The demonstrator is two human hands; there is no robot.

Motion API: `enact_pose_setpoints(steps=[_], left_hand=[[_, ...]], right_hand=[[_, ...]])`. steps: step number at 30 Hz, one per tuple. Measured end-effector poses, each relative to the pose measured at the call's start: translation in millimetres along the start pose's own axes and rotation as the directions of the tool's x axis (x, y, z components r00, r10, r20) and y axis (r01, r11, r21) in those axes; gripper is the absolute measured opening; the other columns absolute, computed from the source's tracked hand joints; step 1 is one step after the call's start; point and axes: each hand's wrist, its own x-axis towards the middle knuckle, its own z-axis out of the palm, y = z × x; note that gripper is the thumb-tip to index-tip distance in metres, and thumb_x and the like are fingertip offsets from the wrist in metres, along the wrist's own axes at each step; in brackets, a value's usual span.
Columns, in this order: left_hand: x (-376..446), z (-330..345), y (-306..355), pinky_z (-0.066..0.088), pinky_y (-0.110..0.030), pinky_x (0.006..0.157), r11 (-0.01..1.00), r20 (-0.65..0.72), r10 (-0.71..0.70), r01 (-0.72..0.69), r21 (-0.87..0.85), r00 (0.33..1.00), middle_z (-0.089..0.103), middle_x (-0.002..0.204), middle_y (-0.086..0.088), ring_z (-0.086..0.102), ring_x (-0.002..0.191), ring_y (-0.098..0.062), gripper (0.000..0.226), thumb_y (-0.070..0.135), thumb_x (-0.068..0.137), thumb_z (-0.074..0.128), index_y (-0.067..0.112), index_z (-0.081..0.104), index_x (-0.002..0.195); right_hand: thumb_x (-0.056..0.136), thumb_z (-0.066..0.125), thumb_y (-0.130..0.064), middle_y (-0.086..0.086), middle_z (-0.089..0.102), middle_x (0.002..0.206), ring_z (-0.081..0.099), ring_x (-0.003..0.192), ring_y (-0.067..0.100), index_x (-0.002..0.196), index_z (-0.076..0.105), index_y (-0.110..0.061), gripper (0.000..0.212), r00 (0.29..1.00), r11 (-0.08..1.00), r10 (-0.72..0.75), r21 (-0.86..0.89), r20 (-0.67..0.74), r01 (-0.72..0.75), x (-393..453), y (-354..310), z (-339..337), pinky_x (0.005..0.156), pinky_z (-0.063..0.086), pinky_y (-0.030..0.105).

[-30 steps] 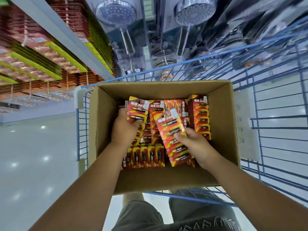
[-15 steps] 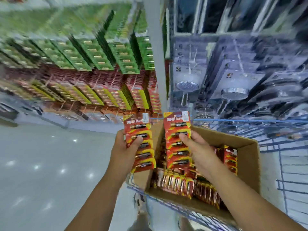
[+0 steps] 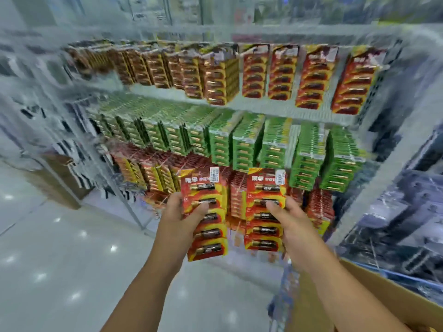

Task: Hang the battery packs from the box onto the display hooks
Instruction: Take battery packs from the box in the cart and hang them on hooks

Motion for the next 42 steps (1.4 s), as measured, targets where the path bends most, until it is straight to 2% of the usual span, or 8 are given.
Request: enact_pose_setpoints(steps=[5, 9, 11, 14, 17, 29, 37, 42], left_hand=[[44, -79, 45, 0.064, -0.050, 0.079, 0.995, 0.070, 0.076, -0.072, -0.062, 0.995, 0.079, 0.107, -0.004, 0.078, 0.093, -0.026, 0.026, 0.019, 0.097, 0.072, 0.031, 0.063, 0.119], [79, -106, 73, 0.062, -0.056, 0.085, 0.991, 0.121, 0.127, -0.120, -0.067, 0.984, 0.080, 0.108, 0.001, 0.078, 0.097, -0.025, 0.029, 0.026, 0.096, 0.074, 0.033, 0.064, 0.122], [96, -110, 87, 0.063, -0.056, 0.085, 0.987, 0.142, 0.149, -0.137, -0.089, 0.979, 0.079, 0.110, 0.002, 0.078, 0.098, -0.024, 0.034, 0.032, 0.095, 0.076, 0.033, 0.063, 0.127], [128, -106, 104, 0.065, -0.048, 0.080, 0.984, 0.168, 0.165, -0.150, -0.097, 0.972, 0.079, 0.112, 0.006, 0.078, 0.100, -0.020, 0.041, 0.039, 0.094, 0.076, 0.037, 0.060, 0.131], [161, -98, 120, 0.065, -0.039, 0.069, 0.977, 0.170, 0.177, -0.152, -0.153, 0.969, 0.080, 0.104, 0.007, 0.079, 0.090, -0.019, 0.032, 0.026, 0.098, 0.072, 0.035, 0.061, 0.126], [288, -88, 162, 0.065, -0.047, 0.076, 0.971, 0.186, 0.215, -0.191, -0.142, 0.959, 0.080, 0.105, 0.003, 0.079, 0.090, -0.022, 0.021, 0.027, 0.100, 0.068, 0.031, 0.065, 0.120], [361, -91, 163, 0.065, -0.049, 0.079, 0.969, 0.264, 0.223, -0.183, -0.168, 0.938, 0.080, 0.105, 0.008, 0.079, 0.092, -0.019, 0.024, 0.031, 0.099, 0.070, 0.034, 0.064, 0.122], [391, -91, 161, 0.063, -0.043, 0.076, 0.967, 0.341, 0.224, -0.164, -0.195, 0.913, 0.079, 0.091, 0.022, 0.078, 0.084, -0.008, 0.022, 0.024, 0.100, 0.069, 0.044, 0.060, 0.100]], right_hand=[[0.097, 0.071, -0.031, -0.001, 0.079, 0.117, 0.075, 0.109, 0.024, 0.128, 0.067, -0.031, 0.032, 0.994, 0.995, -0.095, 0.020, -0.056, 0.097, 13, -25, 97, 0.081, 0.062, 0.043], [0.099, 0.069, -0.033, -0.017, 0.080, 0.101, 0.075, 0.098, 0.007, 0.124, 0.068, -0.033, 0.025, 0.983, 0.985, -0.171, -0.033, -0.068, 0.169, 24, -56, 143, 0.086, 0.058, 0.040], [0.100, 0.068, -0.033, -0.008, 0.079, 0.113, 0.074, 0.108, 0.018, 0.130, 0.066, -0.030, 0.031, 0.980, 0.982, -0.187, -0.051, -0.073, 0.184, 34, -71, 158, 0.094, 0.058, 0.048], [0.101, 0.067, -0.029, 0.003, 0.079, 0.114, 0.076, 0.105, 0.028, 0.124, 0.069, -0.026, 0.023, 0.972, 0.976, -0.216, -0.024, -0.086, 0.215, 57, -90, 173, 0.094, 0.060, 0.053], [0.100, 0.067, -0.032, 0.001, 0.079, 0.114, 0.077, 0.103, 0.025, 0.122, 0.070, -0.029, 0.022, 0.963, 0.967, -0.255, -0.025, -0.084, 0.254, 90, -104, 184, 0.093, 0.060, 0.052], [0.097, 0.071, -0.043, -0.010, 0.078, 0.118, 0.071, 0.117, 0.022, 0.120, 0.071, -0.038, 0.024, 0.957, 0.961, -0.275, -0.058, -0.093, 0.270, 213, -149, 218, 0.106, 0.052, 0.057], [0.103, 0.063, -0.033, -0.008, 0.080, 0.110, 0.077, 0.098, 0.013, 0.124, 0.068, -0.032, 0.021, 0.916, 0.940, -0.340, -0.045, -0.212, 0.338, 253, -148, 245, 0.086, 0.062, 0.044], [0.103, 0.064, -0.030, -0.008, 0.080, 0.107, 0.078, 0.094, 0.013, 0.117, 0.071, -0.033, 0.016, 0.889, 0.935, -0.351, -0.054, -0.295, 0.351, 269, -143, 254, 0.081, 0.063, 0.042]])
